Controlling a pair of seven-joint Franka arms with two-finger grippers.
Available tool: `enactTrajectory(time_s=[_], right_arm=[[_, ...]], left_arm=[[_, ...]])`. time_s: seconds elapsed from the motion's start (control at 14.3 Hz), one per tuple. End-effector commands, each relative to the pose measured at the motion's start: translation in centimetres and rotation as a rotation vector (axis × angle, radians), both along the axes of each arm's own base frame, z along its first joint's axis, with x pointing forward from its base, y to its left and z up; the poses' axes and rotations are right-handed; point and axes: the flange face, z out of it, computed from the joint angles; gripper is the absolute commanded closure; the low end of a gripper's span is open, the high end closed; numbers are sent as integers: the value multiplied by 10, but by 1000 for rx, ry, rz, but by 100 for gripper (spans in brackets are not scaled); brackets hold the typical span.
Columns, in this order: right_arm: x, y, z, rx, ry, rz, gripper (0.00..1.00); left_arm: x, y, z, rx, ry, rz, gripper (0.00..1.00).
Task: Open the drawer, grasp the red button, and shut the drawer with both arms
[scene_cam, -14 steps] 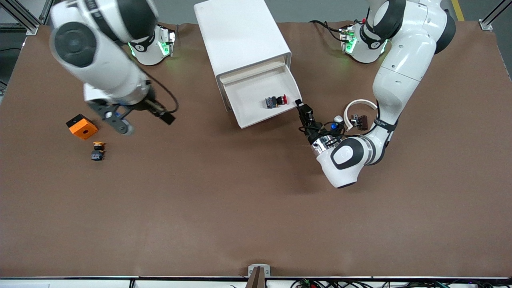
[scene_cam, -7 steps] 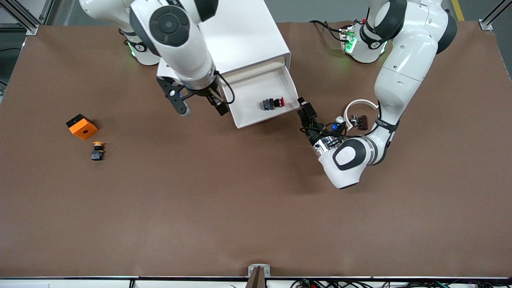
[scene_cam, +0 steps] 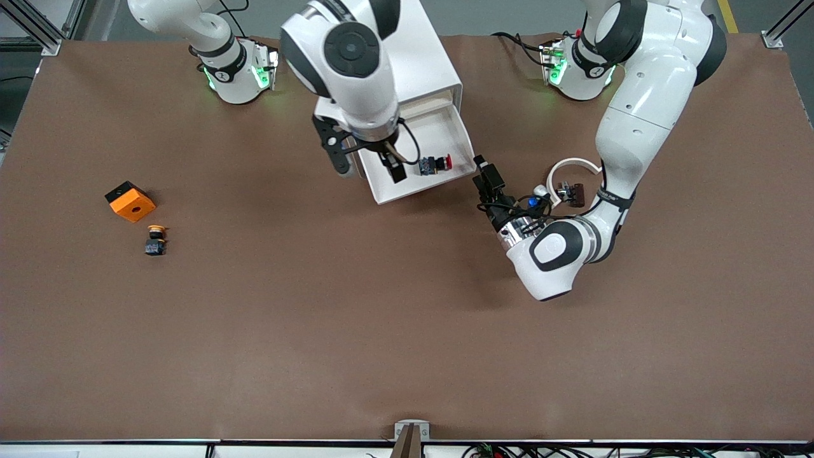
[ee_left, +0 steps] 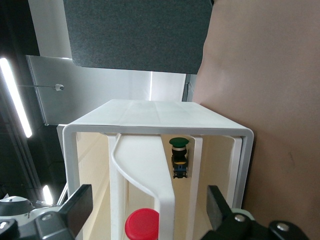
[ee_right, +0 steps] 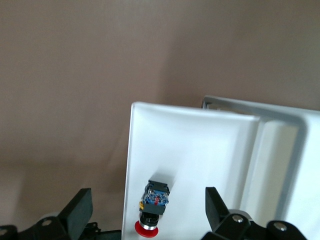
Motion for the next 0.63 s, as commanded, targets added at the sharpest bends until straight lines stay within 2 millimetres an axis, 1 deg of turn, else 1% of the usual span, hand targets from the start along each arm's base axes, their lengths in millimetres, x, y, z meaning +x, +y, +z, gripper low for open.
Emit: enactTrajectory(time_s=[0.0,0.07,0.14,0.21,0.28,0.35,0.56], right_arm=[[3,17,-21,-11,-4,-69,0],[-1,25,-27,-10,-10,-69,0],[-10,37,-32,-15,-39,-45,0],[-14,43,-36,-23,-55,-46,0],[-17,47,-47,-40,-53,-74,0],[-19,50,-53,-47,-50,-80,0],[-23,60,-71,-49,-48,-72,0]], left_arm=[[13,2,11,-67,-52,-5,0],[15,2,12,-91,-71,-6,0],[15,4,13,-124,-111,-33,0],[13,3,16,-156,-156,-77,0],[12,6,20,-196,-210,-129,0],[13,10,17,-221,-254,-173,0],[26,28,9,-290,-414,-248,0]])
